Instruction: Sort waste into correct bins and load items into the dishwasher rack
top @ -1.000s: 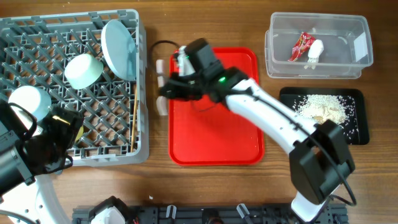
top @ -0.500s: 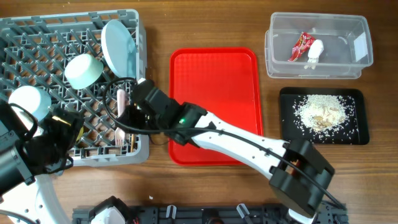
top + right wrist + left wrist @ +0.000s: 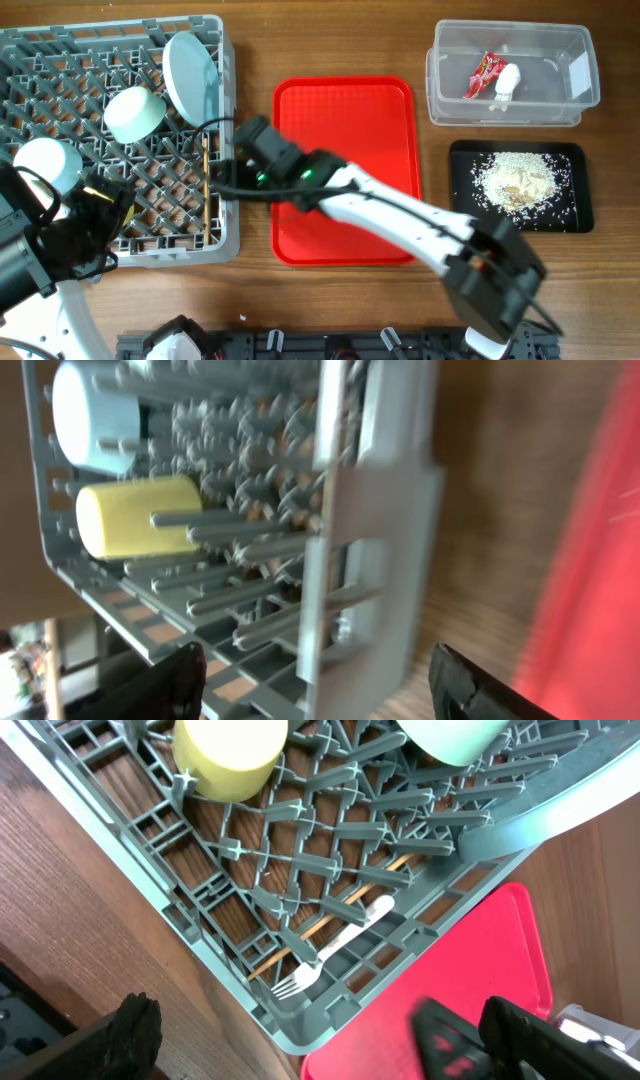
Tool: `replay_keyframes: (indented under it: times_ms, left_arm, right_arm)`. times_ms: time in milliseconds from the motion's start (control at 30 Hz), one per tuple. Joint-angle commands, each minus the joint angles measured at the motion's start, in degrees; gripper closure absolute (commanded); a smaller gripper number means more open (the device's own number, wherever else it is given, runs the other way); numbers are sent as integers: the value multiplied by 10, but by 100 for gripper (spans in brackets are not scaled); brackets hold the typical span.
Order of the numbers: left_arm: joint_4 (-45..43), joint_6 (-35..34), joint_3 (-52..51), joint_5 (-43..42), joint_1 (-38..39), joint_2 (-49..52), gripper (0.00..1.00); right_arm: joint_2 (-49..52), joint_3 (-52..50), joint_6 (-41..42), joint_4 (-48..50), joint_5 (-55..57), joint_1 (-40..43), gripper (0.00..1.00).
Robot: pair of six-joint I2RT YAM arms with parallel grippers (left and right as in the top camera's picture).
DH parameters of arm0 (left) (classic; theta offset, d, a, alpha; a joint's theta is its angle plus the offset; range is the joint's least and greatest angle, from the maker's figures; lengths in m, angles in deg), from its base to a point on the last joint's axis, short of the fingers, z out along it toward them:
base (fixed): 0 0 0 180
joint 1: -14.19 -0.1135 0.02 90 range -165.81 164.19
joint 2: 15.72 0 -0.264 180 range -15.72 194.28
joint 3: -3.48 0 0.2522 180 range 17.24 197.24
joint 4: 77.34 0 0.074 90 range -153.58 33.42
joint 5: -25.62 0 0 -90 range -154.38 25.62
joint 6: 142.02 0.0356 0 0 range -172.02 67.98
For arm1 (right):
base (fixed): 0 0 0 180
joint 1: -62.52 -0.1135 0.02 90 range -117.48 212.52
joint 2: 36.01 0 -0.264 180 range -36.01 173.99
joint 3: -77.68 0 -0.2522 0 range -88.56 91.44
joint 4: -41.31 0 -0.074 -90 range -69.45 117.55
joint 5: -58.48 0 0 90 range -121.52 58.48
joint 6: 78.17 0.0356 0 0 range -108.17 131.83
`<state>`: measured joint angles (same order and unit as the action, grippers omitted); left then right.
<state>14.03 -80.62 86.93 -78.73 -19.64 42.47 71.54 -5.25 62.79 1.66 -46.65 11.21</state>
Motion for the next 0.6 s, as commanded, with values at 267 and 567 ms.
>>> replay_keyframes:
  times_ms: [267,567]
  left_arm:
    - [0,-2,0,10,-3,0,0]
    - [0,-2,0,10,-3,0,0]
  right_arm:
    - [-309,30,-118,-363,212,170,0]
    - [-319,24,-118,-453,238,173,0]
